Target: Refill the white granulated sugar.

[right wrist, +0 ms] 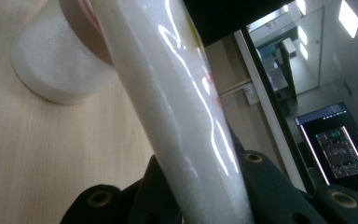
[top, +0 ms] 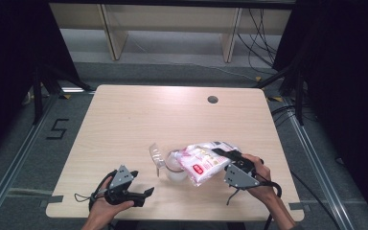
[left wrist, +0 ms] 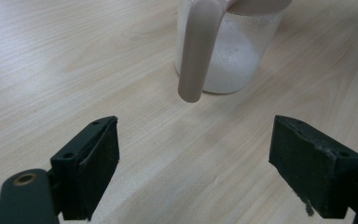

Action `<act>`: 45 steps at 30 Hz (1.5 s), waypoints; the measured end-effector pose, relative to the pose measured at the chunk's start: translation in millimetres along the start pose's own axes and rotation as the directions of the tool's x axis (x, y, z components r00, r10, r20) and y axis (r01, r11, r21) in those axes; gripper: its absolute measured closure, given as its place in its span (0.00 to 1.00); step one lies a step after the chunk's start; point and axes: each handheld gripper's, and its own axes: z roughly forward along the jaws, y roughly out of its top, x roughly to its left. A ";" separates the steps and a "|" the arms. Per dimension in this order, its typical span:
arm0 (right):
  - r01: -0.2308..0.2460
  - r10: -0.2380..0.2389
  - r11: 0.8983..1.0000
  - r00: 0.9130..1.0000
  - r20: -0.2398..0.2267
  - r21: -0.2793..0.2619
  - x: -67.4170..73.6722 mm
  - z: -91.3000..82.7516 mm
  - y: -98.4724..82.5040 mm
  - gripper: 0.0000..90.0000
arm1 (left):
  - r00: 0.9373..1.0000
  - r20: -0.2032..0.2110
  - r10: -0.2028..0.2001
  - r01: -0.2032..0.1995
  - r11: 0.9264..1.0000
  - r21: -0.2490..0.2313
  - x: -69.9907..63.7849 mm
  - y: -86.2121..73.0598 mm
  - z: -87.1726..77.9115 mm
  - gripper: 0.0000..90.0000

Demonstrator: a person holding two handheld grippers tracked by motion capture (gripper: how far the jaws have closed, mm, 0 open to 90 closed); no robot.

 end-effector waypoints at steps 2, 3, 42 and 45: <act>0.016 -0.016 1.000 1.000 -0.003 -0.004 -0.5 1.2 -0.2 0.94 | 1.000 -0.001 0.000 0.000 1.000 -0.001 0.2 0.0 0.0 0.17; -0.017 0.017 1.000 1.000 -0.005 -0.009 1.0 1.0 -1.0 0.94 | 1.000 -0.001 -0.006 0.006 1.000 -0.002 0.0 -0.1 0.1 0.17; -0.376 0.365 0.915 0.926 -0.098 -0.147 4.2 12.9 -24.8 0.97 | 1.000 -0.002 0.016 -0.016 1.000 0.001 1.3 0.3 -0.6 0.17; -0.389 0.376 0.910 0.920 -0.113 -0.142 5.8 15.2 -27.2 0.97 | 1.000 -0.001 0.006 -0.006 1.000 -0.007 0.8 0.2 -0.1 0.17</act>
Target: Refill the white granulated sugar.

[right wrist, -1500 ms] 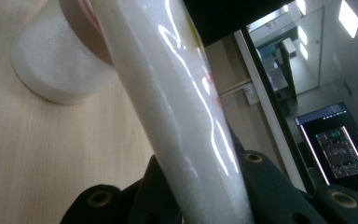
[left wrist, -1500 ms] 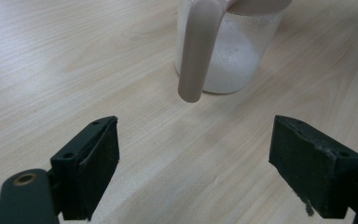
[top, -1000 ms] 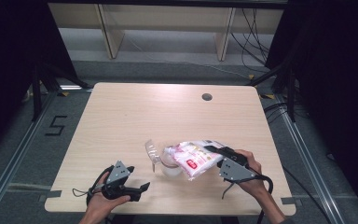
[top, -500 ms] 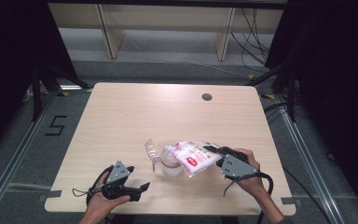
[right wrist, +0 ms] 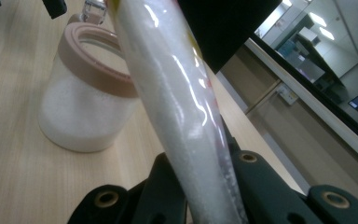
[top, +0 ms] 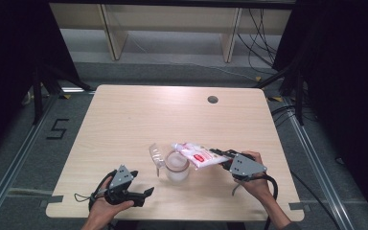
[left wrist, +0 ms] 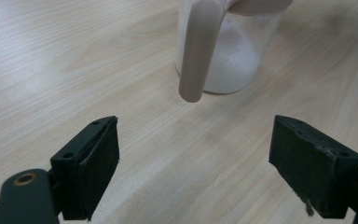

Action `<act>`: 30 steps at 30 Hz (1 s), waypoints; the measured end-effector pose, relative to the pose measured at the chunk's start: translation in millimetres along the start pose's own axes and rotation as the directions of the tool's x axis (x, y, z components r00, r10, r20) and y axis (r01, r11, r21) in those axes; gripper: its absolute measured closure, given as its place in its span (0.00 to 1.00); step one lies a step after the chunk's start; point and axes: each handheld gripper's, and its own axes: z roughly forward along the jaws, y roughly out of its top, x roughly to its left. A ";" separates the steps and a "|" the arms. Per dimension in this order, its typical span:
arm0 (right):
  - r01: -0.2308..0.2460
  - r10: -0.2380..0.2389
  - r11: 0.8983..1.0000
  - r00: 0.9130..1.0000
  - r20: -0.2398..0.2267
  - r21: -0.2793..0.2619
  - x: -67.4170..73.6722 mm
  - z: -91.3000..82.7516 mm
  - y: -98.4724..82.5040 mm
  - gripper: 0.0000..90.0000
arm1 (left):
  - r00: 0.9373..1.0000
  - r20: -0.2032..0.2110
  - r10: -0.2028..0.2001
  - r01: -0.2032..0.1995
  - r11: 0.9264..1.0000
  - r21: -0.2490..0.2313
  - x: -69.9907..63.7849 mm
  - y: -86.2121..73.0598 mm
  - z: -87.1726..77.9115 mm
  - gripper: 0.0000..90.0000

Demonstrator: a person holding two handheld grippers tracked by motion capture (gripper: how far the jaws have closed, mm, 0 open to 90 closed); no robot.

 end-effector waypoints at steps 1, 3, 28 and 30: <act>-0.013 0.013 1.000 1.000 -0.009 -0.002 0.2 1.1 -1.5 0.97 | 1.000 0.000 0.002 -0.002 1.000 0.003 0.1 0.0 -0.3 0.17; -0.009 0.009 1.000 1.000 -0.018 0.003 -0.2 3.5 -4.2 0.98 | 1.000 0.000 0.002 -0.002 1.000 0.002 0.0 0.0 -0.2 0.17; -0.250 0.250 0.968 0.968 0.012 -0.041 -16.5 -5.8 -34.2 0.97 | 1.000 -0.005 0.000 0.000 1.000 0.009 0.0 0.0 -0.9 0.17; -0.240 0.241 0.970 0.970 0.021 -0.041 -18.2 -7.3 -35.4 0.97 | 1.000 0.001 -0.009 0.009 1.000 0.002 -0.5 -0.2 -0.1 0.17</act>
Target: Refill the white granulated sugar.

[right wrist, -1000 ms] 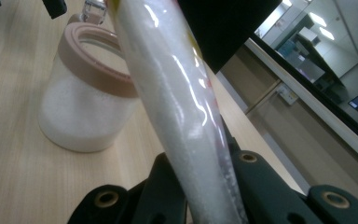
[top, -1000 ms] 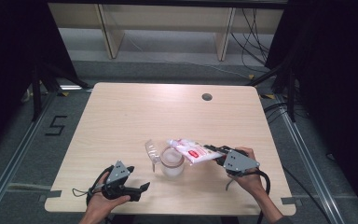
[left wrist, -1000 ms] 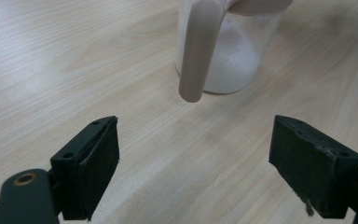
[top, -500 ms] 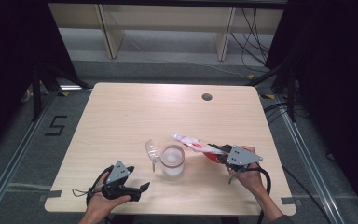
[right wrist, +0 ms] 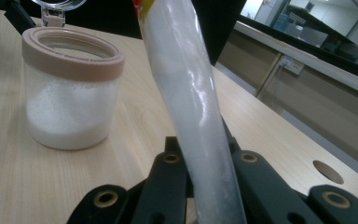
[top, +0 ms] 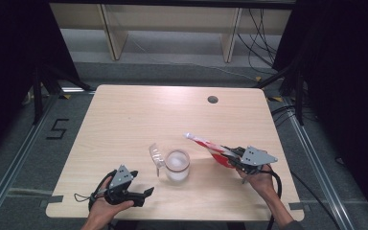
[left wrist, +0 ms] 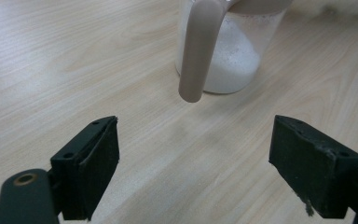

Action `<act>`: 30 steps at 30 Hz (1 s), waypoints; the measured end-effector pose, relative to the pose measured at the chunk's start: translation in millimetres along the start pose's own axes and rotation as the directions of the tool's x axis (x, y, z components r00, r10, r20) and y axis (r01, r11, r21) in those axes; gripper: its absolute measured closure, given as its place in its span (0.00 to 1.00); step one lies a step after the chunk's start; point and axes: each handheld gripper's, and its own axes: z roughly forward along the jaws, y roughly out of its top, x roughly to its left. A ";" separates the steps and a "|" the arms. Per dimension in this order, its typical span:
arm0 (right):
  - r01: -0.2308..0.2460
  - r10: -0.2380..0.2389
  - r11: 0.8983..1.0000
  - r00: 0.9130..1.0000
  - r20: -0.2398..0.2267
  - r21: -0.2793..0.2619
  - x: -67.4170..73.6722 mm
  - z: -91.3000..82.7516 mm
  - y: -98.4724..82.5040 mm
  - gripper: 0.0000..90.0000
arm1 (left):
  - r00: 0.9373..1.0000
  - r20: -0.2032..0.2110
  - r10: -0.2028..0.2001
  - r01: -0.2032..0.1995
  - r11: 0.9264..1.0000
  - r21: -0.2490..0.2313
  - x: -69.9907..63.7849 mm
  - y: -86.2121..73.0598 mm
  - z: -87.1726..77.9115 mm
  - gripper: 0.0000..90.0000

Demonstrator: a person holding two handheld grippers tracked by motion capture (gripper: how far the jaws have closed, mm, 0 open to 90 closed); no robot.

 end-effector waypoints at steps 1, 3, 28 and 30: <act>-0.012 0.012 1.000 1.000 -0.004 0.005 1.0 -1.3 0.2 0.97 | 1.000 -0.004 0.003 -0.003 1.000 0.001 -0.2 0.1 -0.2 0.17; -0.017 0.017 1.000 1.000 -0.005 0.018 0.8 -2.7 0.3 0.97 | 1.000 0.000 0.019 -0.019 1.000 0.004 1.1 0.3 -0.4 0.17; -0.115 0.113 0.990 0.993 0.030 0.086 -2.2 -13.7 -1.9 0.93 | 1.000 -0.006 0.018 -0.018 1.000 0.008 1.0 0.3 -1.3 0.17; -0.112 0.109 0.990 0.994 0.029 0.082 -2.7 -13.6 -2.1 0.92 | 1.000 -0.006 0.016 -0.016 1.000 0.008 0.9 0.2 -1.3 0.17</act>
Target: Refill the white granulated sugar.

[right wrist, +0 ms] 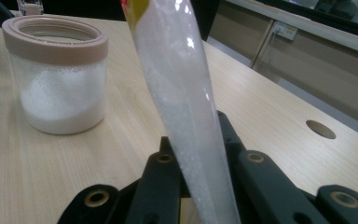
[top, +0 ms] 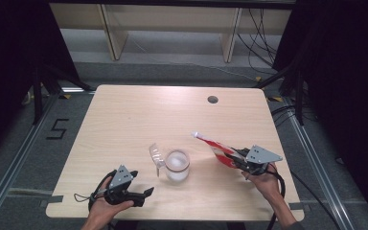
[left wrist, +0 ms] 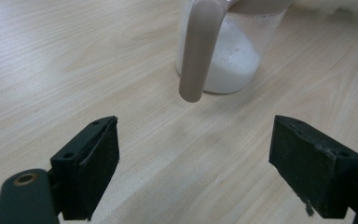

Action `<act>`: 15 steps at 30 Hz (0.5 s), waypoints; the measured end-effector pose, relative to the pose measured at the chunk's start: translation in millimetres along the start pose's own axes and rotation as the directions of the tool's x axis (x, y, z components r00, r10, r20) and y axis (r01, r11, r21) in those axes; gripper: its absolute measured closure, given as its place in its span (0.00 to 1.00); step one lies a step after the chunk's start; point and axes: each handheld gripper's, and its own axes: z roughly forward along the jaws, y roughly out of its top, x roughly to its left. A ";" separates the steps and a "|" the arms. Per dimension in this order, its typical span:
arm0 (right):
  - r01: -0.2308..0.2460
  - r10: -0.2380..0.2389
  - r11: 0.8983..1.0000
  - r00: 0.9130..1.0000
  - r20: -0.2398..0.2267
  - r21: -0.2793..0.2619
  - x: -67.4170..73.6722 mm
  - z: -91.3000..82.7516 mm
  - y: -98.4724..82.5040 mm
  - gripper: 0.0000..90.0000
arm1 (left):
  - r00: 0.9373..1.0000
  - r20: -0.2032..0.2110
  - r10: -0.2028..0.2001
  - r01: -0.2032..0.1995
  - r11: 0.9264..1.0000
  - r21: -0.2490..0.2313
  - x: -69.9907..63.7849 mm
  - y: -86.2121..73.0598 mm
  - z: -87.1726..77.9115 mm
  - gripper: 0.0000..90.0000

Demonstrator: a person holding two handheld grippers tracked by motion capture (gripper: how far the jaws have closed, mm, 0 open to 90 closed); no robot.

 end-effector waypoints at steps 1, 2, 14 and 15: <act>0.000 0.000 1.000 1.000 0.005 0.000 -0.1 -0.2 0.0 0.92 | 1.000 0.001 0.003 -0.003 1.000 0.000 0.2 0.1 0.0 0.17; 0.000 0.000 1.000 1.000 0.007 0.003 0.0 0.1 0.2 0.92 | 1.000 0.000 0.004 -0.004 1.000 -0.001 0.2 0.1 0.0 0.17; -0.048 0.048 0.999 0.998 0.031 0.017 -2.3 -1.4 -1.4 0.91 | 1.000 -0.001 0.001 -0.001 1.000 0.000 0.2 -0.1 -0.1 0.17; -0.058 0.057 0.998 0.998 0.032 0.021 -2.4 -1.8 -1.4 0.91 | 1.000 -0.001 0.002 -0.002 1.000 0.000 0.2 0.0 -0.1 0.17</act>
